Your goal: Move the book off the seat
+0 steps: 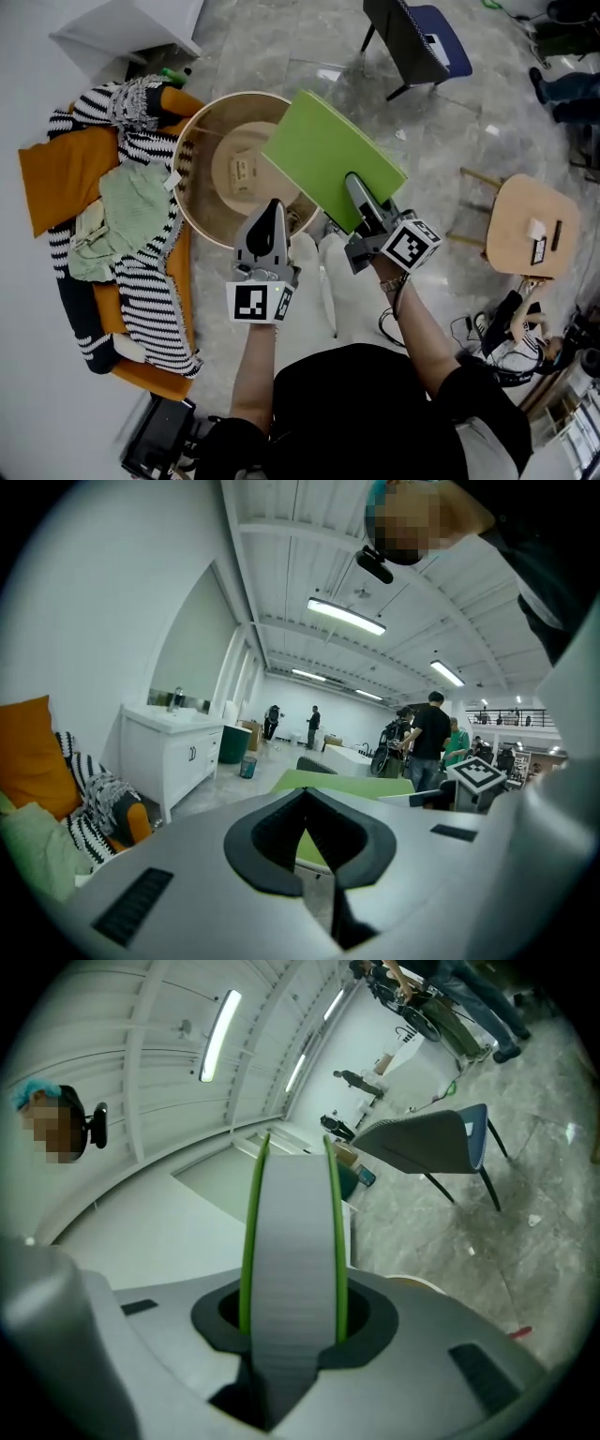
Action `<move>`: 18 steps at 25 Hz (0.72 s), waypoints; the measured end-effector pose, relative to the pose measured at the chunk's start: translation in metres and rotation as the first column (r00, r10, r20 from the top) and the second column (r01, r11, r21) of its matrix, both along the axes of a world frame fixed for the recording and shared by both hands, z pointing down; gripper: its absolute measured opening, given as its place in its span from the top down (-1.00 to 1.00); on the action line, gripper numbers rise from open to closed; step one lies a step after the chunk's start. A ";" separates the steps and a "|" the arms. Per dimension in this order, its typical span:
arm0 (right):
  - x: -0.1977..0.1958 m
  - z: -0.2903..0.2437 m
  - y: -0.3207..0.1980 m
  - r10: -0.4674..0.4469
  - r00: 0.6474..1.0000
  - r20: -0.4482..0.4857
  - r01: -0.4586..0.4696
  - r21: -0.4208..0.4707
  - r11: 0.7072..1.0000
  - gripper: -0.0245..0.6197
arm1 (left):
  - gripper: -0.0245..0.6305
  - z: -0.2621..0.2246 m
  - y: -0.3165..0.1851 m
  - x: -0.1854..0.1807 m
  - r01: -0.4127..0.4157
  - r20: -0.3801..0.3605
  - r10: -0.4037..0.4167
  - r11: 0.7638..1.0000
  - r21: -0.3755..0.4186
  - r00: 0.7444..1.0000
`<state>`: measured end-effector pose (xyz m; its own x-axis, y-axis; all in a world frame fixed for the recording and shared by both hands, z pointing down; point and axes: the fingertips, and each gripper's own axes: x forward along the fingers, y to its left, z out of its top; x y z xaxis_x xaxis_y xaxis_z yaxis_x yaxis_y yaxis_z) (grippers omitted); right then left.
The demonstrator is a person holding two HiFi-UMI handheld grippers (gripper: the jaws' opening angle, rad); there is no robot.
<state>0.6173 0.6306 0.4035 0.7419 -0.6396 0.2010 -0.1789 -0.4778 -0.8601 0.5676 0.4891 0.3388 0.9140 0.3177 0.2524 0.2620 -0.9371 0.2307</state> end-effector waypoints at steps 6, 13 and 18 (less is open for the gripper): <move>0.008 0.092 -0.021 0.010 0.996 0.087 -0.008 -0.018 1.000 0.51 | 0.90 0.082 -0.009 0.019 -0.022 0.063 0.026 0.998 -0.056 0.998; 0.019 0.179 -0.035 0.012 0.987 0.161 0.000 -0.074 0.997 0.51 | 0.89 0.164 -0.023 0.049 -0.050 0.107 0.060 0.995 -0.091 0.992; 0.032 0.218 -0.048 -0.002 0.988 0.156 0.011 -0.055 0.998 0.51 | 0.89 0.200 -0.026 0.059 -0.080 0.110 0.090 0.992 -0.095 0.990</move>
<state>0.6489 0.5825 0.6218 0.6946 -0.6288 0.3495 -0.0477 -0.5251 -0.8497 0.6270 0.4632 0.5393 0.8496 0.4193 0.3198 0.3073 -0.8865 0.3459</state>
